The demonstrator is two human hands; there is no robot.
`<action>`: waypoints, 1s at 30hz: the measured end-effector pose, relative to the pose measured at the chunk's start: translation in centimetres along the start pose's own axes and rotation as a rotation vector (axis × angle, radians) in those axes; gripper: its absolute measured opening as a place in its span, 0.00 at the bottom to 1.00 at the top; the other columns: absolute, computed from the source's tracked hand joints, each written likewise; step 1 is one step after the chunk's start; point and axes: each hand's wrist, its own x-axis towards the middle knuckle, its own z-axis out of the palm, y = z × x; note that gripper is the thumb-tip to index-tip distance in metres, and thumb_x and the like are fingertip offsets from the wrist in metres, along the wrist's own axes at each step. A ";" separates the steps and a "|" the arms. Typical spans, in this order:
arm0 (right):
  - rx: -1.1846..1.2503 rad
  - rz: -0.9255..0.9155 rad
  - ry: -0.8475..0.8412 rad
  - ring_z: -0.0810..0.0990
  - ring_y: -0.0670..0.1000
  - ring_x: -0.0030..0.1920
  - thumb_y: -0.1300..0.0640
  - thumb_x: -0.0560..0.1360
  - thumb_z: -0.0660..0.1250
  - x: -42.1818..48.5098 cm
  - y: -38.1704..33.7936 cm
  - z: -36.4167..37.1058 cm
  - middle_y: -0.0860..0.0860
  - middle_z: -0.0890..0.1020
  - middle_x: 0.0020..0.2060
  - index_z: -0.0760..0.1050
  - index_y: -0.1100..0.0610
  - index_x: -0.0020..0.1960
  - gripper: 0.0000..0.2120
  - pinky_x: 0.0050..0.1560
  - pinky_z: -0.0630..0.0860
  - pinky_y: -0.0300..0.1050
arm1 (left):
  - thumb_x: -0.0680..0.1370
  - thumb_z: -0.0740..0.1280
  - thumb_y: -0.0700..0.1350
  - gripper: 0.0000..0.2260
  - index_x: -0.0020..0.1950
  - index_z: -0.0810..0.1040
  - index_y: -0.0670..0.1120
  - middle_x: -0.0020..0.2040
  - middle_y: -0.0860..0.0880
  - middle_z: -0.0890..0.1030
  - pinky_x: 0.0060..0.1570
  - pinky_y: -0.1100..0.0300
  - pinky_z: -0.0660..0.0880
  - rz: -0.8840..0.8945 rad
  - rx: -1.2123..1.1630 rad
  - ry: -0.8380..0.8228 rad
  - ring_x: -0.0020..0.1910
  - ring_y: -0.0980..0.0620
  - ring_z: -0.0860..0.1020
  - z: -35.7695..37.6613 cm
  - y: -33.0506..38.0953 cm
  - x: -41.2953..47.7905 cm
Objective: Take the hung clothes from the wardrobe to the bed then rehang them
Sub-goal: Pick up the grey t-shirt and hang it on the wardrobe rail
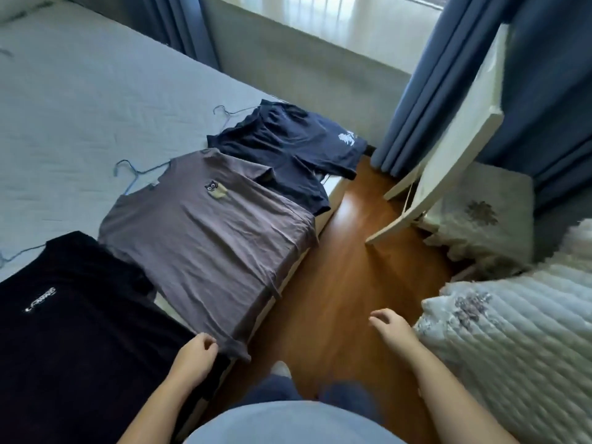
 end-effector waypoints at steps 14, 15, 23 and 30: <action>-0.409 -0.137 -0.266 0.78 0.53 0.47 0.59 0.77 0.61 20.8 -14.1 -10.0 0.57 0.81 0.50 0.73 0.63 0.59 0.13 0.48 0.71 0.42 | 0.77 0.61 0.43 0.04 0.49 0.75 0.47 0.46 0.44 0.80 0.46 0.55 0.70 -0.165 -0.316 0.306 0.49 0.43 0.77 1.1 17.6 6.6; -0.464 -0.148 -0.278 0.77 0.52 0.46 0.58 0.77 0.60 22.1 -15.4 -10.8 0.56 0.80 0.49 0.73 0.63 0.60 0.14 0.46 0.69 0.40 | 0.77 0.61 0.42 0.03 0.47 0.75 0.47 0.46 0.43 0.80 0.47 0.54 0.70 -0.192 -0.356 0.329 0.49 0.42 0.77 1.3 17.7 6.5; -0.714 -0.162 -0.360 0.77 0.55 0.45 0.57 0.76 0.62 28.5 -23.2 -7.0 0.59 0.81 0.48 0.74 0.63 0.55 0.11 0.53 0.76 0.50 | 0.77 0.61 0.41 0.04 0.46 0.74 0.48 0.49 0.43 0.81 0.47 0.54 0.71 -0.426 -0.597 0.526 0.49 0.44 0.78 0.2 13.1 5.0; -0.786 -0.262 -0.448 0.78 0.56 0.49 0.58 0.75 0.62 26.9 -33.0 4.2 0.57 0.80 0.47 0.75 0.62 0.54 0.11 0.51 0.75 0.49 | 0.78 0.59 0.42 0.05 0.49 0.74 0.48 0.51 0.45 0.79 0.40 0.57 0.72 -0.514 -0.667 0.478 0.47 0.47 0.78 -6.4 8.5 10.8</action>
